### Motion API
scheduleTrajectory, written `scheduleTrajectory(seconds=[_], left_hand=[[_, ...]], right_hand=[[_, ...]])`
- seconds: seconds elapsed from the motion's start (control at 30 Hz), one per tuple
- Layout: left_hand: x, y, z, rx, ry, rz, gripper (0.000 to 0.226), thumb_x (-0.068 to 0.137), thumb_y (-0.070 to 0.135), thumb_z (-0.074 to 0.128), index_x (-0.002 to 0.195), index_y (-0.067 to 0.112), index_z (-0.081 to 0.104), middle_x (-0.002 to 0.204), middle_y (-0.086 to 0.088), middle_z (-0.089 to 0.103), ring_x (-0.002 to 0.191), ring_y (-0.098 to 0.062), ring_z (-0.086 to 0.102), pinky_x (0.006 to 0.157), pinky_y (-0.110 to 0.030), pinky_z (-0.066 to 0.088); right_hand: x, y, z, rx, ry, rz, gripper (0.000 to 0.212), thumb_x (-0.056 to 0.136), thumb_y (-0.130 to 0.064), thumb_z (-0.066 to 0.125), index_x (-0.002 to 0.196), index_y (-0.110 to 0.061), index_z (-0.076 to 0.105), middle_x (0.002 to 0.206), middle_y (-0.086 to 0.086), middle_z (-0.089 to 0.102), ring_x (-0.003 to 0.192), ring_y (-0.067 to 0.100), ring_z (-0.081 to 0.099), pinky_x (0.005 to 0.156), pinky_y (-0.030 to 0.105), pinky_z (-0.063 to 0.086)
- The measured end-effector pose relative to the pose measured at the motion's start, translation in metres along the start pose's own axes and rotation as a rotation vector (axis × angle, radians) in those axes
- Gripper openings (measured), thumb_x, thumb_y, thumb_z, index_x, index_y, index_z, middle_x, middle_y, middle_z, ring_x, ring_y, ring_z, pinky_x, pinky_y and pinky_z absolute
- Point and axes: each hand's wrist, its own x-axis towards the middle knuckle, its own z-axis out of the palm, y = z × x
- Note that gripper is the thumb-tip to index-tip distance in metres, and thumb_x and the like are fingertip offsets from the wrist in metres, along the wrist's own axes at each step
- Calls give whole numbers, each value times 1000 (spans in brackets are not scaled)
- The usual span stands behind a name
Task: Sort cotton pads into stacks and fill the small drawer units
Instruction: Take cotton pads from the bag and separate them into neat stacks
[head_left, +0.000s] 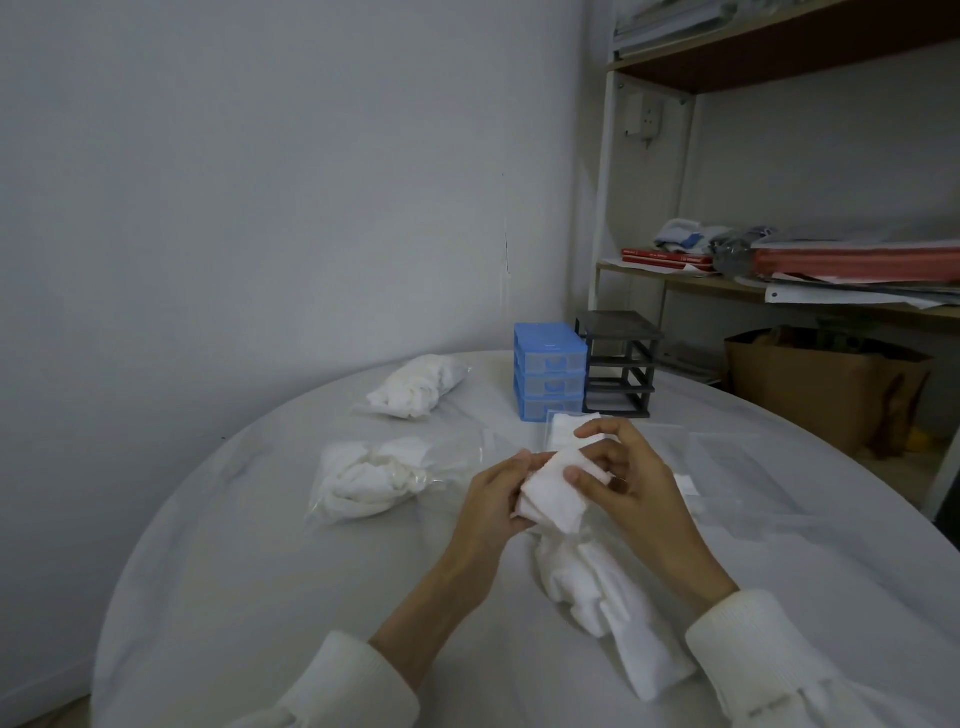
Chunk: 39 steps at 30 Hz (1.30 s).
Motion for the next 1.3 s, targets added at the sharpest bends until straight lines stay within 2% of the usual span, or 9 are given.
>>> scheduleTrajectory(seconds=[0.1, 0.23, 0.67, 0.8, 0.9, 1.0, 1.07, 1.17, 1.3], left_hand=[[-2, -2, 0, 31, -57, 38, 23, 95, 19, 48, 93, 11, 69, 86, 0, 72, 84, -11, 67, 69, -23, 54], [-4, -4, -1, 84, -119, 100, 22, 94, 12, 50, 108, 3, 65, 97, -9, 69, 89, -15, 66, 79, -26, 55], [-1, -7, -7, 45, -58, 133, 20, 95, 2, 47, 109, 11, 58, 85, -3, 69, 77, -11, 65, 67, -22, 54], [0, -12, -9, 81, 21, 176, 23, 94, -5, 44, 92, 18, 42, 75, -7, 60, 66, -13, 53, 61, -25, 43], [3, -12, -11, 131, 49, 244, 36, 90, -9, 44, 70, 20, 49, 69, -2, 49, 66, -13, 41, 60, -24, 30], [4, -13, -12, 207, 44, 242, 52, 86, -8, 43, 53, 27, 61, 63, 14, 58, 65, -3, 49, 67, -22, 36], [3, -14, -10, 210, 44, 221, 55, 90, -10, 40, 61, 27, 69, 72, 17, 67, 74, 2, 57, 77, -25, 42], [4, -14, -9, 165, 31, 208, 40, 92, -8, 44, 84, 21, 71, 87, 19, 70, 86, 1, 60, 85, -26, 45], [4, -13, -9, 134, 13, 207, 36, 90, -10, 48, 93, 18, 69, 96, 9, 67, 85, -3, 60, 73, -15, 46]], right_hand=[[0, -2, 0, -11, -10, -4, 33, 80, -3, 70, 103, -19, 52, 67, -4, 65, 66, 0, 61, 59, 12, 45], [-2, -1, 1, -59, 7, -44, 31, 76, -9, 75, 98, -20, 55, 73, 0, 69, 66, 4, 61, 59, 12, 44], [0, 1, 2, -41, 113, 12, 26, 75, 2, 72, 83, -15, 55, 85, -3, 63, 68, 2, 59, 61, 12, 47], [2, 6, -6, -246, 159, 82, 25, 78, 7, 66, 78, -16, 56, 83, -7, 61, 69, 5, 56, 60, 9, 45], [4, 11, -20, -457, 223, 180, 22, 81, 2, 63, 81, -19, 56, 88, -4, 60, 71, 8, 54, 63, 13, 44], [3, 12, -35, -657, 315, 304, 18, 83, -5, 64, 91, -19, 57, 102, 3, 61, 84, 15, 49, 71, 28, 40], [3, 10, -41, -737, 334, 347, 22, 83, -11, 67, 102, -18, 58, 108, 5, 59, 89, 16, 48, 73, 27, 38], [3, 11, -43, -814, 184, 361, 36, 82, -13, 68, 115, -21, 56, 118, 6, 53, 104, 21, 50, 78, 28, 40], [2, 16, -40, -960, 35, 337, 42, 82, -15, 64, 122, -25, 54, 125, 3, 47, 117, 21, 41, 92, 36, 35]])
